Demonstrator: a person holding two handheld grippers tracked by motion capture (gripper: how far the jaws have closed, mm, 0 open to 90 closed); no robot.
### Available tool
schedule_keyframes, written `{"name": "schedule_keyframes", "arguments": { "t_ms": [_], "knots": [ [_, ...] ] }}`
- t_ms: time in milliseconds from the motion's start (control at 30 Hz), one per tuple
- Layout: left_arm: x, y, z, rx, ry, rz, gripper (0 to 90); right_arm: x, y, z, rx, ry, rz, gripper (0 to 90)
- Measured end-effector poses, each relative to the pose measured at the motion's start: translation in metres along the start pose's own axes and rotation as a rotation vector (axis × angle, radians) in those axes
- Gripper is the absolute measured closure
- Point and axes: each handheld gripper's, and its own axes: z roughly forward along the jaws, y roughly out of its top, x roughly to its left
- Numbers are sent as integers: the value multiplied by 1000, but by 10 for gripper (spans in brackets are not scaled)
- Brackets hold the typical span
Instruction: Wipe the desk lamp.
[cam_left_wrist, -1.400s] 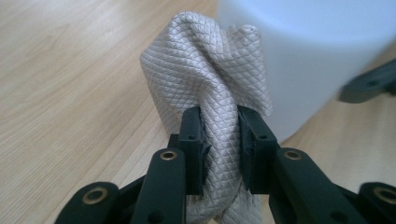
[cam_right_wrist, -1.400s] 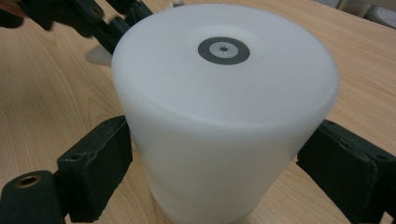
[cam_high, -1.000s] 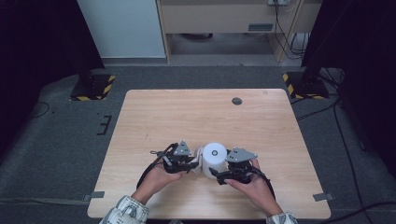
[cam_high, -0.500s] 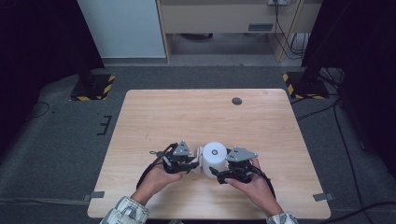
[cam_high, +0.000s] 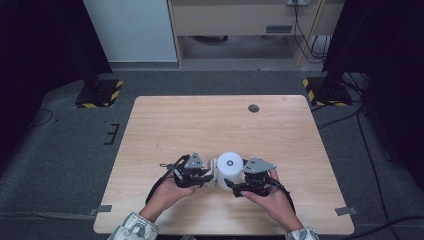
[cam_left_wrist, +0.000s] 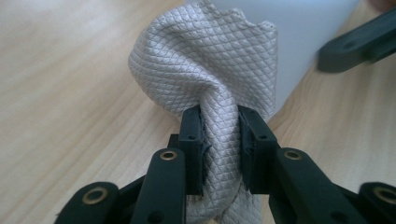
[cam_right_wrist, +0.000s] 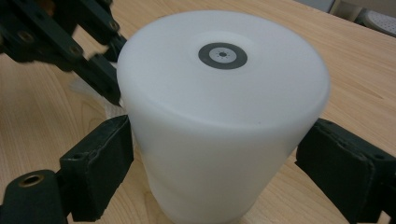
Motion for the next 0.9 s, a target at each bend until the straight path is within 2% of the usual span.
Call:
{"name": "schedule_keyframes", "arguments": {
  "t_ms": [100, 167, 367, 533, 600, 733, 833, 900],
  "knots": [
    [1, -5, 8, 22, -4, -8, 728, -1, 0, 0, 2, 0, -1, 117],
    [2, -6, 8, 21, -5, -8, 729, -1, 0, 0, 1, 0, -2, 118],
    [0, 7, -17, -51, 7, -4, 728, 0, 0, -1, -1, -3, -4, 119],
    [-5, 16, -27, -64, 13, 21, 728, 0, 0, 0, -1, -3, -3, 119],
    [-5, 14, -23, -52, 15, 23, 729, 0, 0, 0, -1, -2, -2, 119],
    [-2, 2, -5, -4, 9, 9, 728, 0, 0, -1, -1, -3, -2, 121],
    [0, -7, 7, 11, 14, 3, 729, 0, 0, -1, -1, -1, -2, 120],
    [0, -9, 7, 8, 9, -4, 728, 0, 0, 0, 0, -2, -2, 120]
  ]
}}
